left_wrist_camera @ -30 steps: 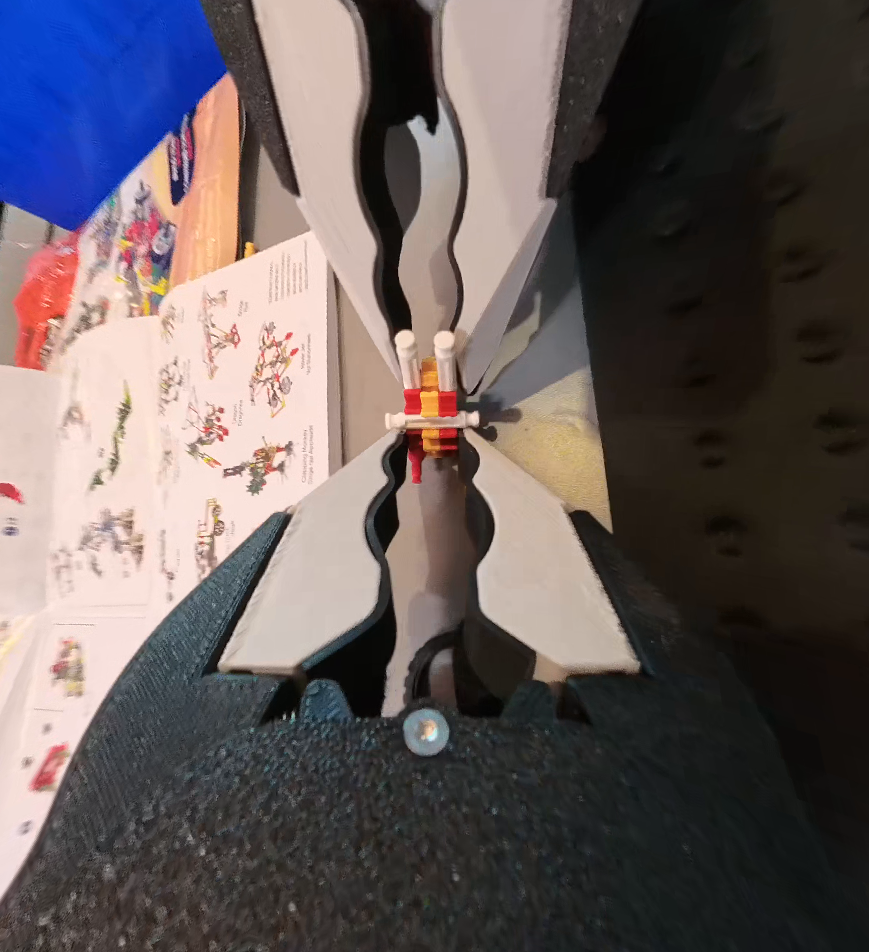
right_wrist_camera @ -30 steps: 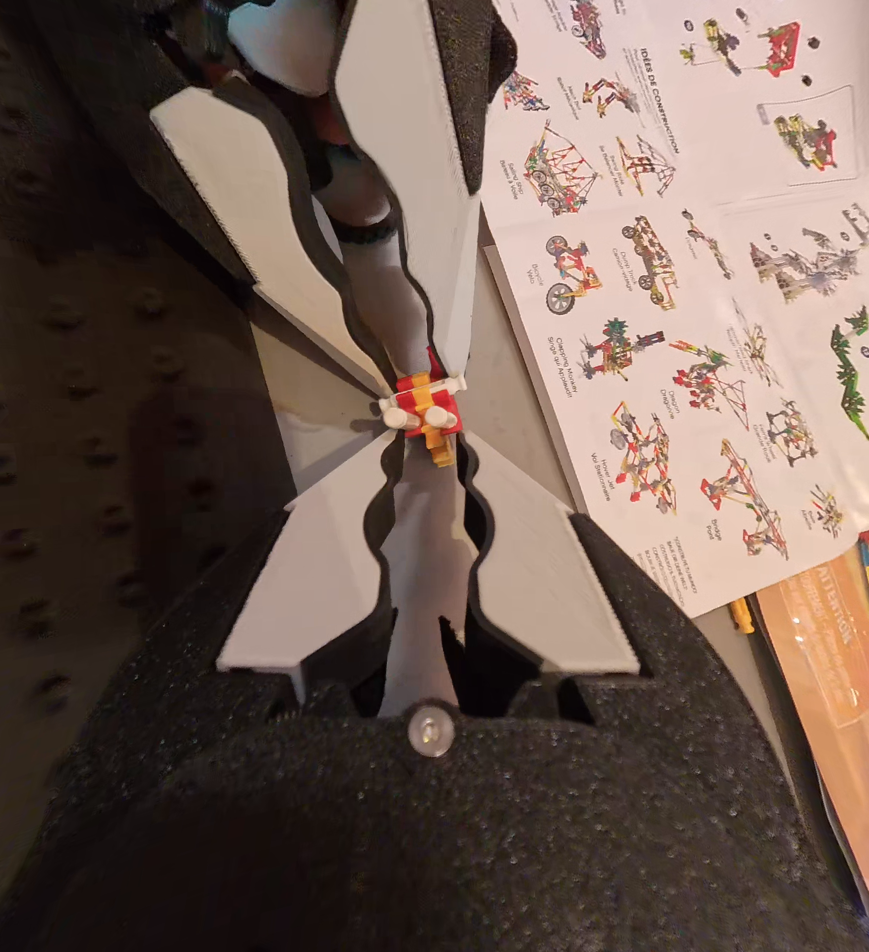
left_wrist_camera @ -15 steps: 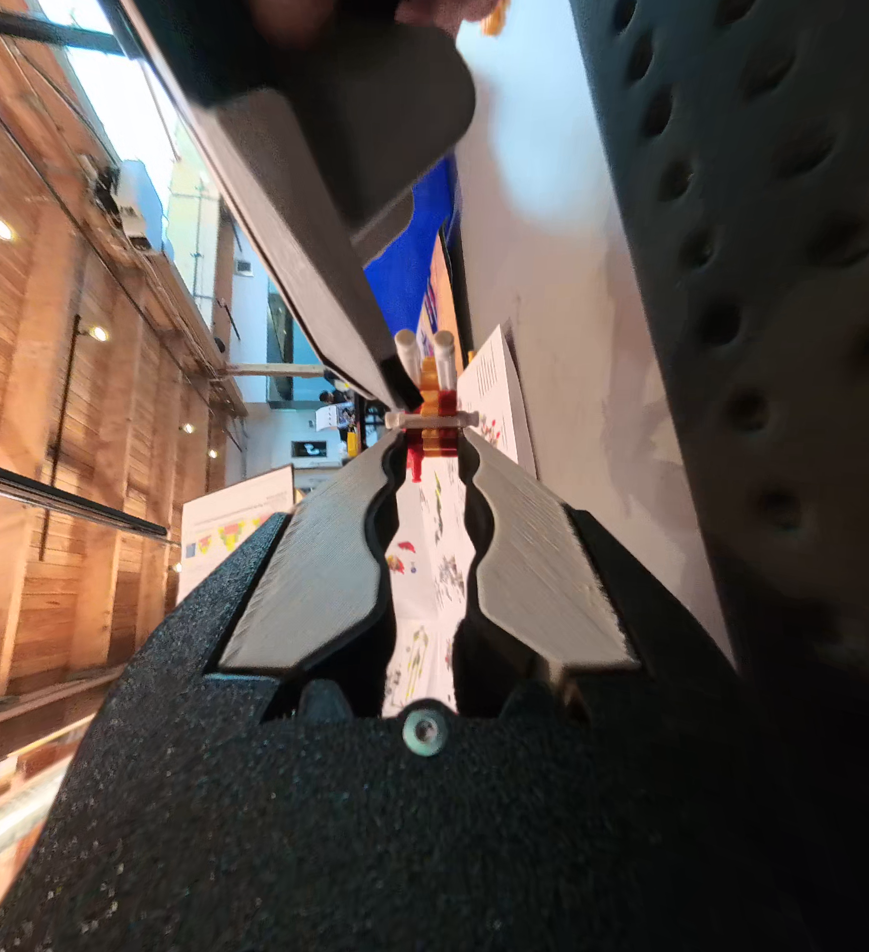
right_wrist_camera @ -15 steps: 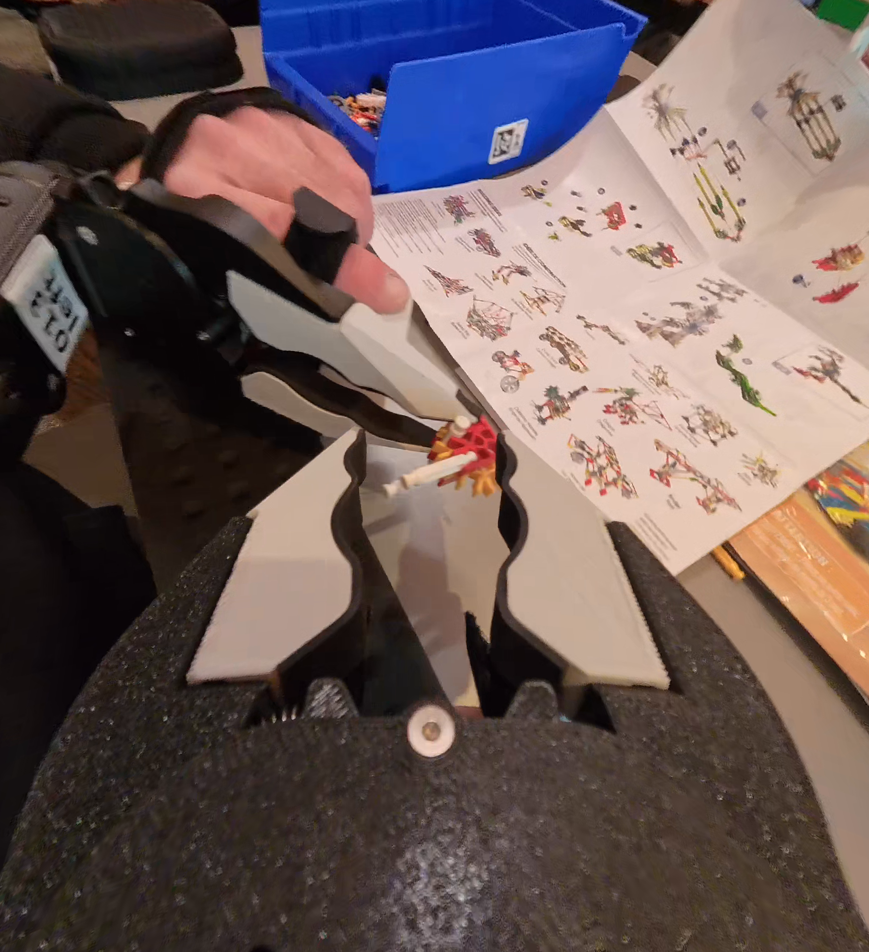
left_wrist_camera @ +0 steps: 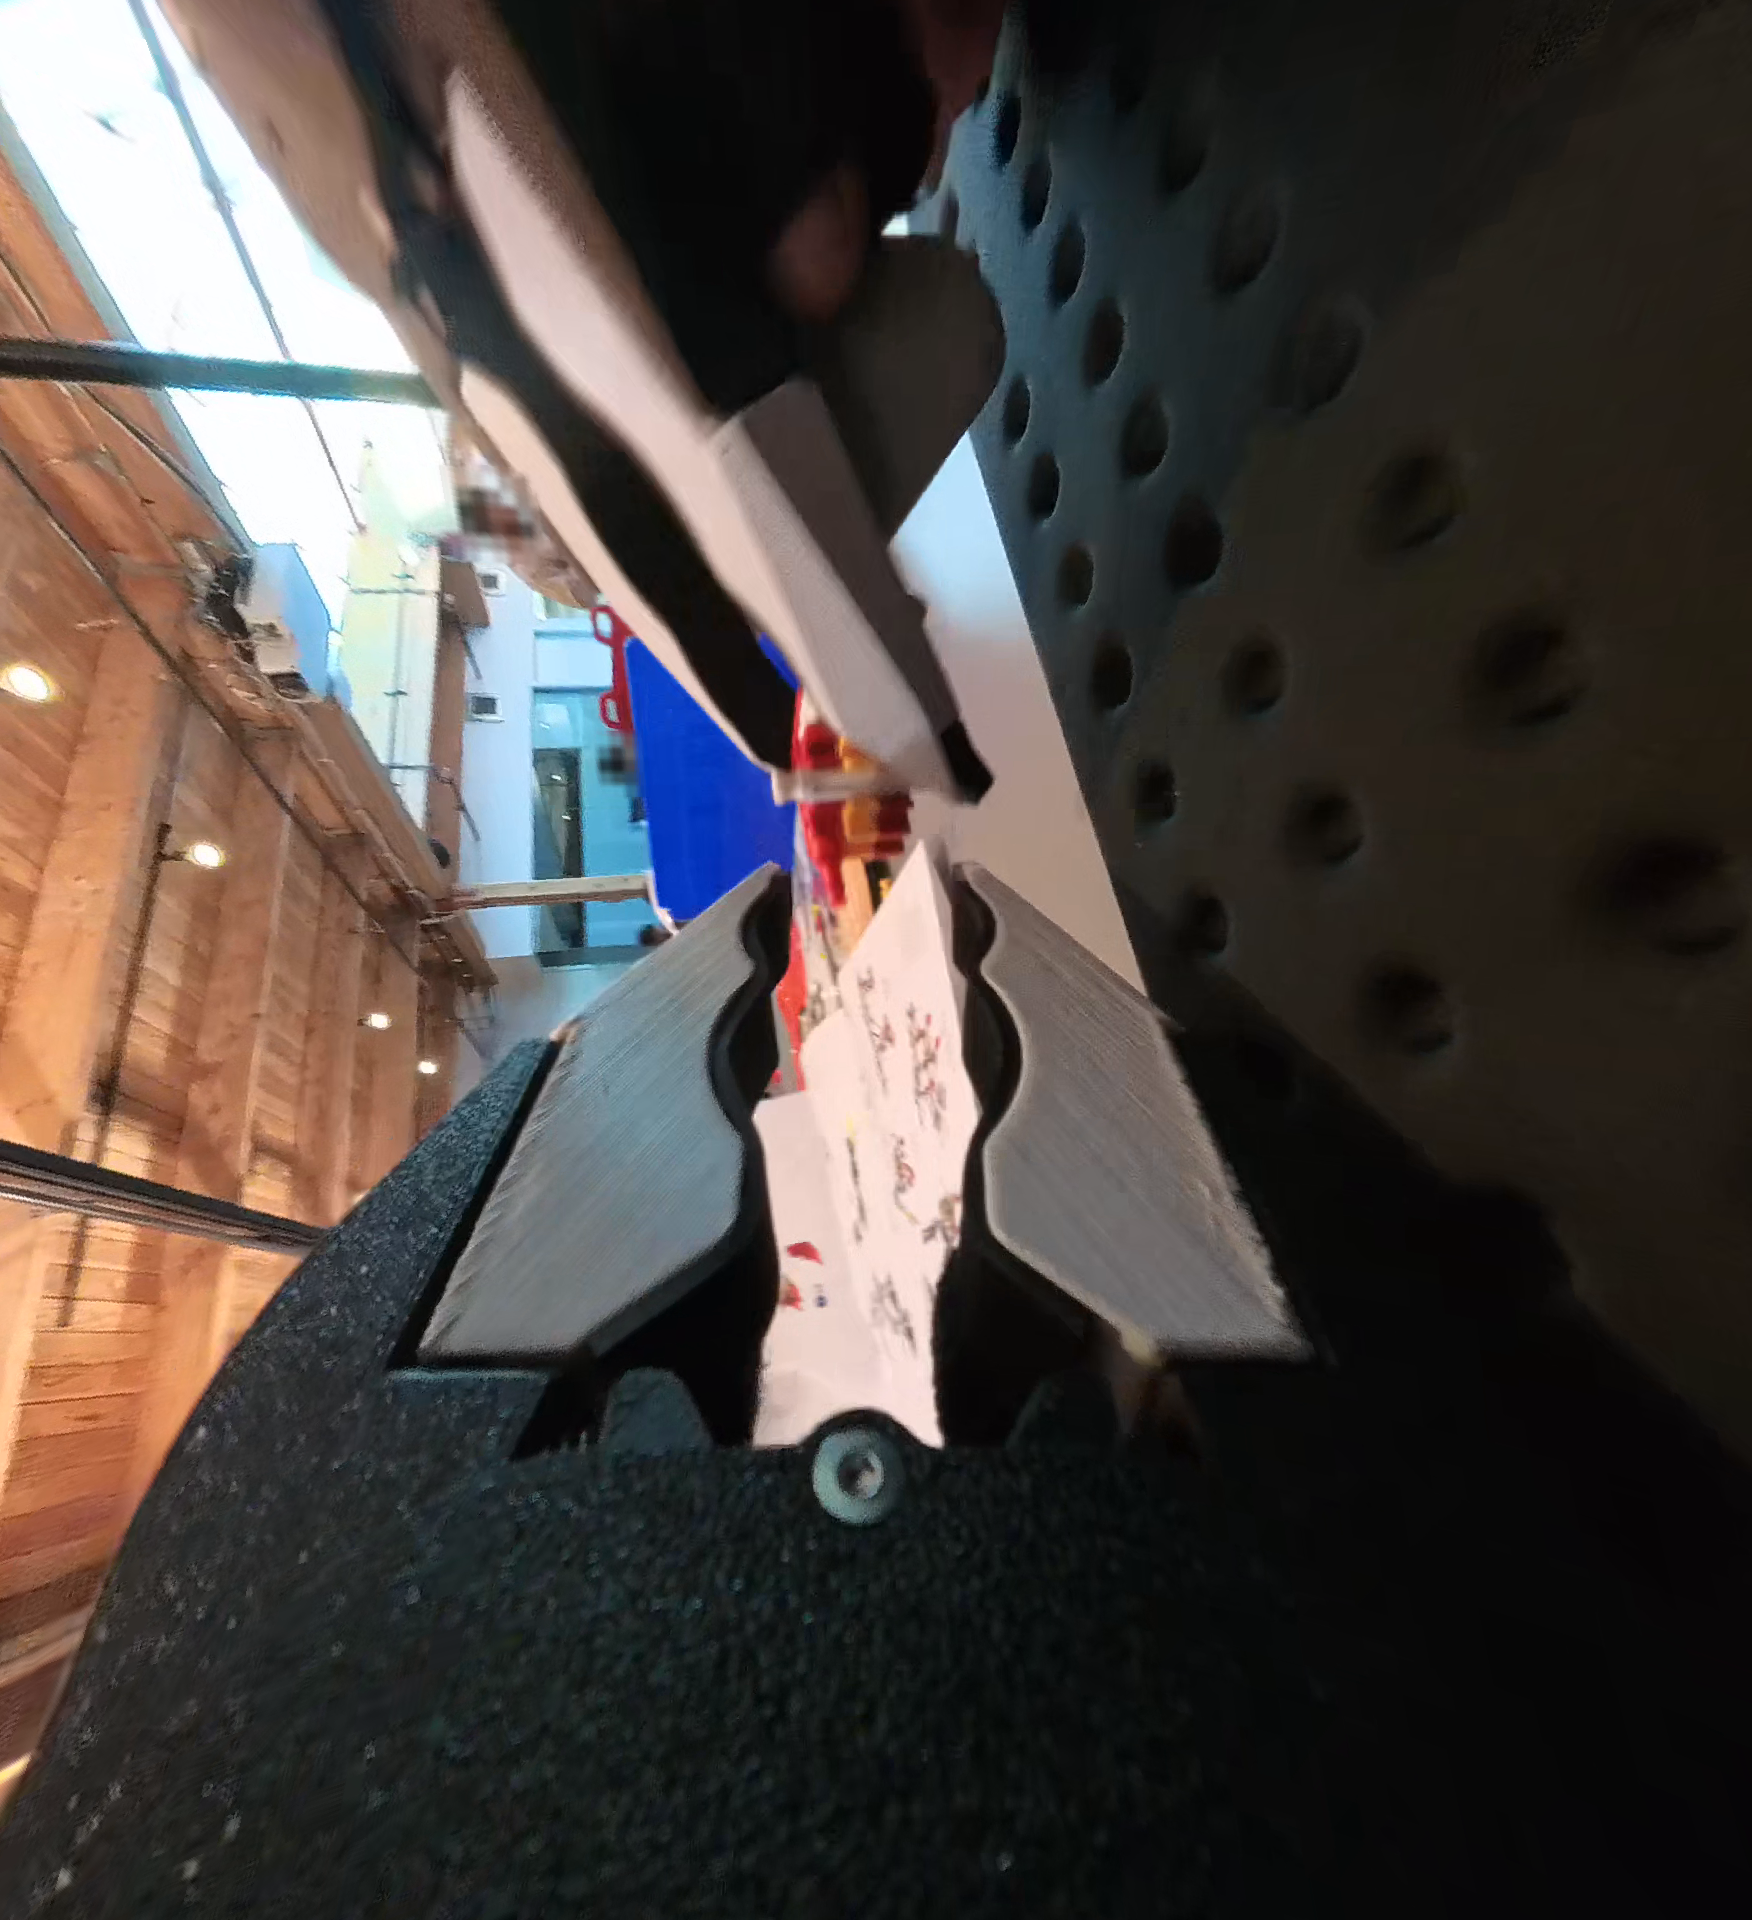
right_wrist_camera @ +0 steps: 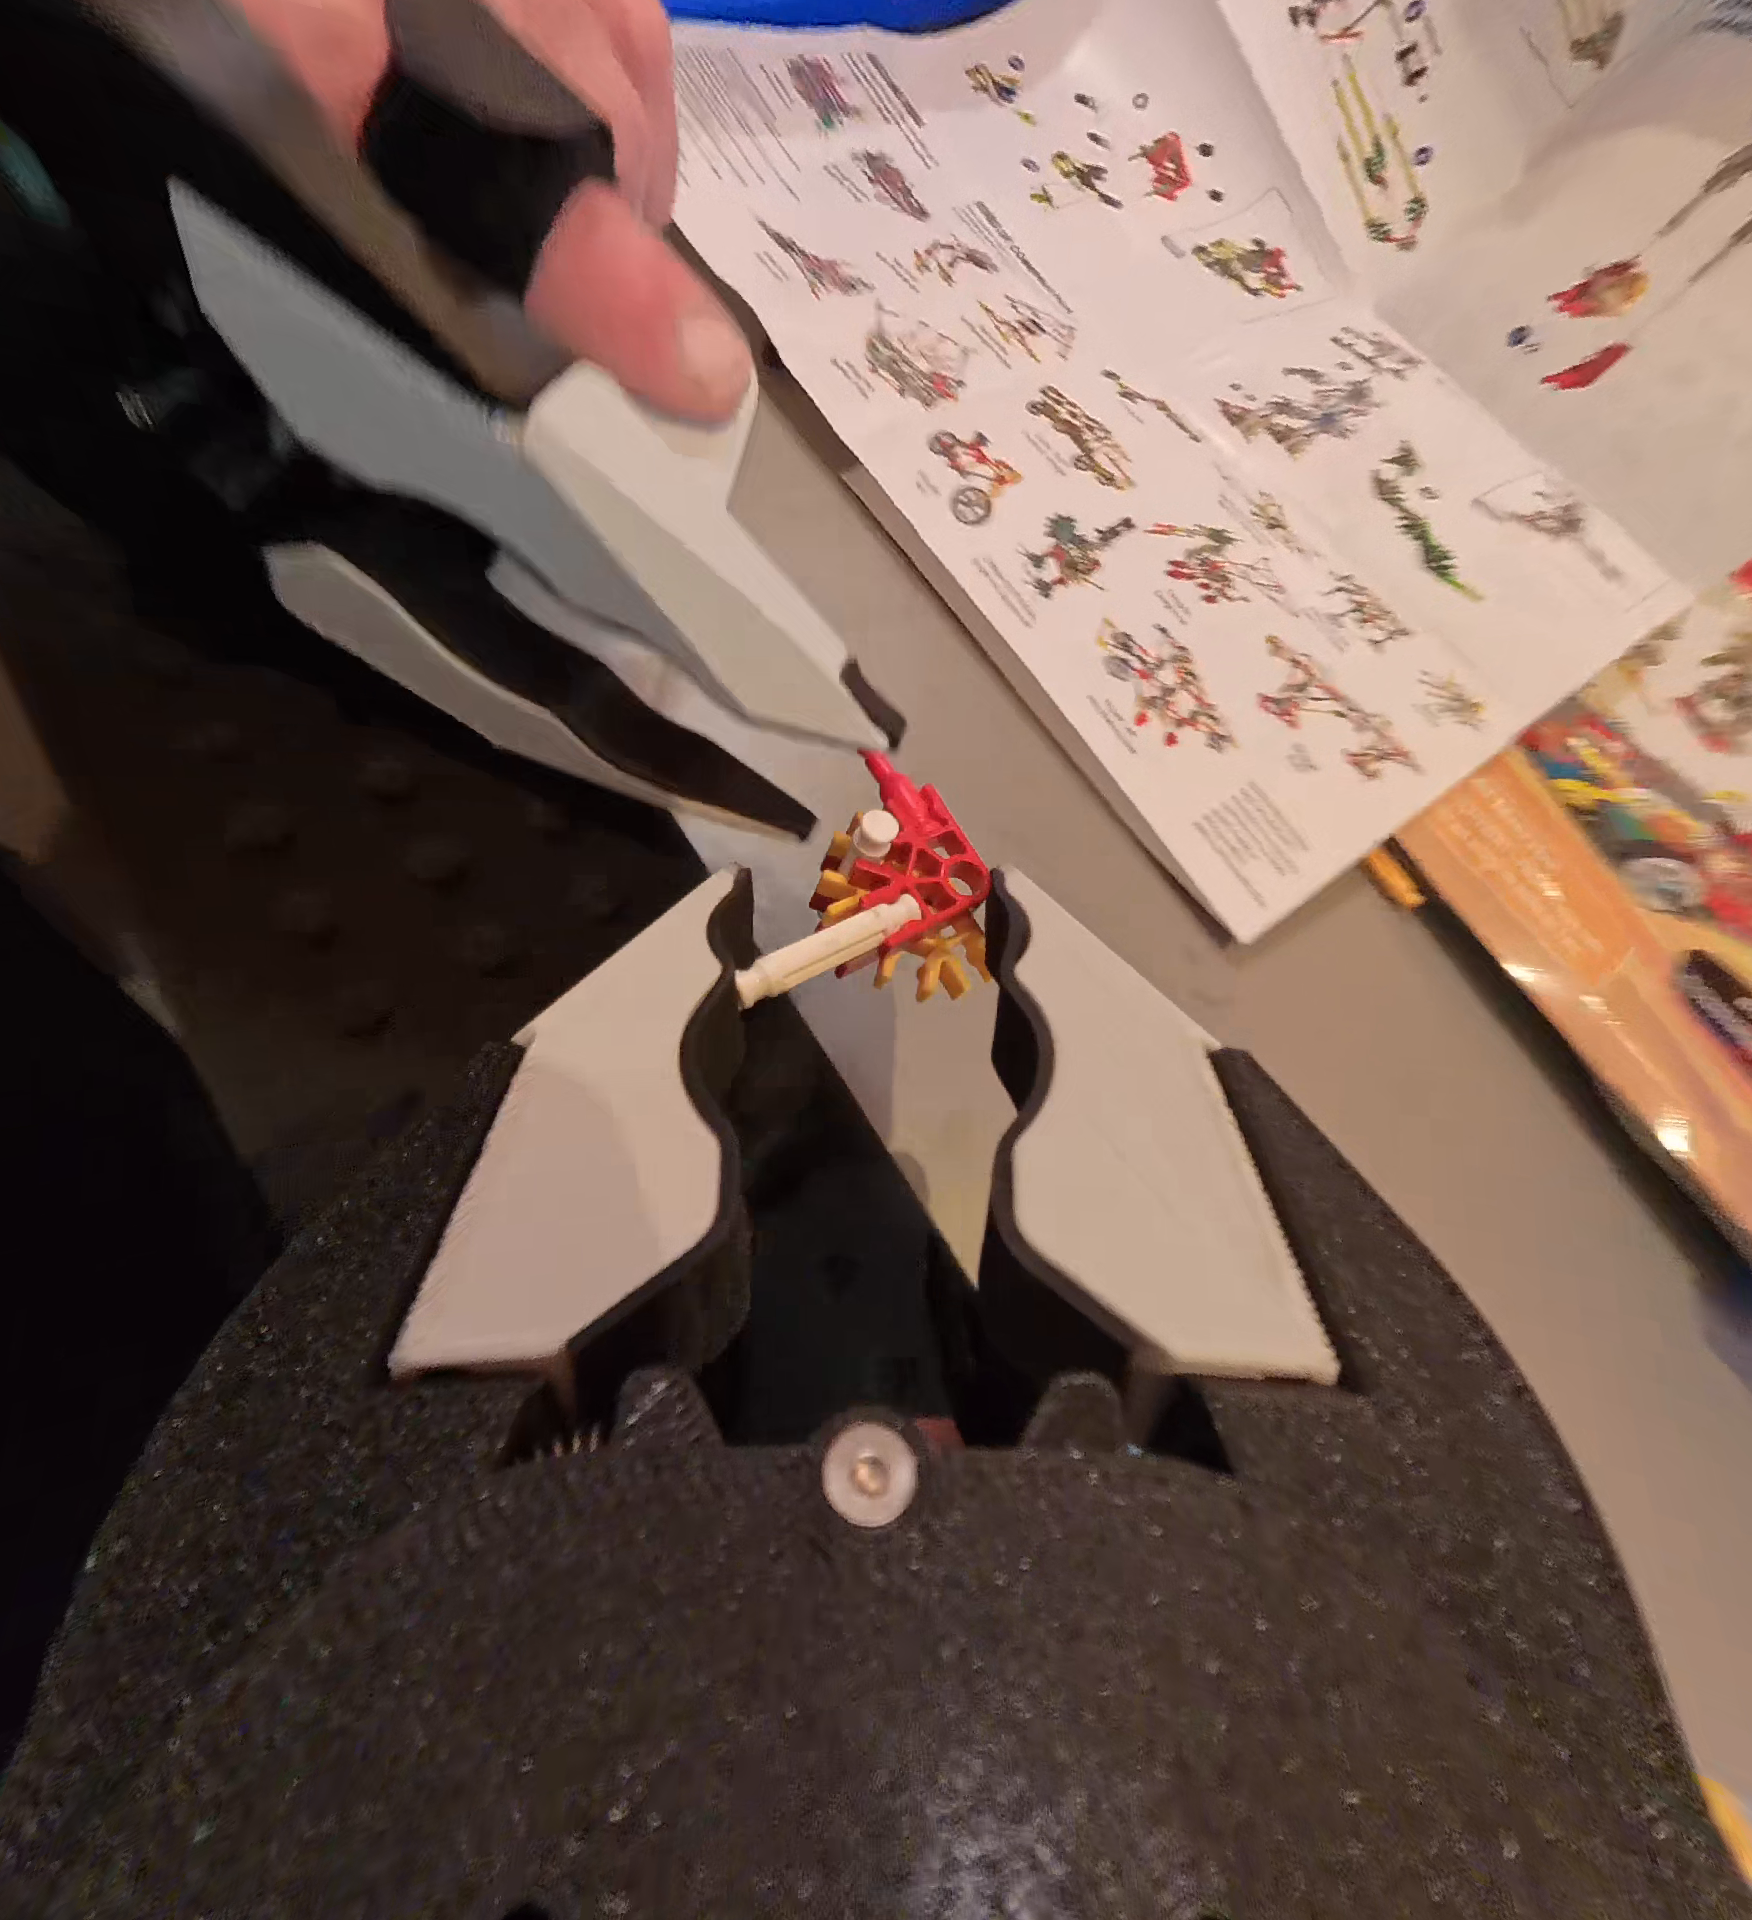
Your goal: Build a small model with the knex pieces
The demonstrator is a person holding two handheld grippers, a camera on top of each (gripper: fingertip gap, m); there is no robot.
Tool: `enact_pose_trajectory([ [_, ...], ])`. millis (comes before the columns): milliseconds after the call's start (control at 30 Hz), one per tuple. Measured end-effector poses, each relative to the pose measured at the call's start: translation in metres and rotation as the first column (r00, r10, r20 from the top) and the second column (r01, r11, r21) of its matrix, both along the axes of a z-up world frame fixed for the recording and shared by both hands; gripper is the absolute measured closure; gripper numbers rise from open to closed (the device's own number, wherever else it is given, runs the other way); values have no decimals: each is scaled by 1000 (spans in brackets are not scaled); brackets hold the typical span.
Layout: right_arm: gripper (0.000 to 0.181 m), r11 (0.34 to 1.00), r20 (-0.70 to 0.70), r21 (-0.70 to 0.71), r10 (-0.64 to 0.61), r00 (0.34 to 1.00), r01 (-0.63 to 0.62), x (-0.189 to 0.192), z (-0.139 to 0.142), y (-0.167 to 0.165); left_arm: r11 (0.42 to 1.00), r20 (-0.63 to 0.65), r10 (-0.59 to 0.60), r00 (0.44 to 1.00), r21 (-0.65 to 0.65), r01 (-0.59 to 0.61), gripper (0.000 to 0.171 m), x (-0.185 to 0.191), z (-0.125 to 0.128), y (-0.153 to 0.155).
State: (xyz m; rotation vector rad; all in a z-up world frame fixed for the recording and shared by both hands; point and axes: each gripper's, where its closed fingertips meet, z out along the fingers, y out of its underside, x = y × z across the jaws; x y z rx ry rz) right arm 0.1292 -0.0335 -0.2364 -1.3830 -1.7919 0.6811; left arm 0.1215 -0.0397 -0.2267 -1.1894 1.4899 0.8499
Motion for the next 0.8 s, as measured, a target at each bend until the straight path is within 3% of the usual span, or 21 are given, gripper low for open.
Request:
enact_pose_trajectory([
  [133,137,986,26,163,38,999,-42,5,-1,-1,982,159,-3,987,-183,32,139,-1,-6,-5],
  [233,137,950,47,303,69,997,-80,6,-3,-2,950,374,-18,927,-283,133,146,13,6,-12],
  [333,137,914,64,392,86,994,-104,8,-6,-3,924,489,13,872,-338,176,144,18,15,-11],
  [433,137,875,65,468,108,992,-126,8,-5,-5,885,474,32,880,-422,195,143,24,-1,-12],
  [567,138,810,92,564,132,987,-161,7,-5,-9,898,498,39,866,-397,187,145,25,0,-7],
  [800,138,819,74,553,132,989,-151,9,-4,-9,893,505,47,862,-407,190,153,27,-1,-9],
])
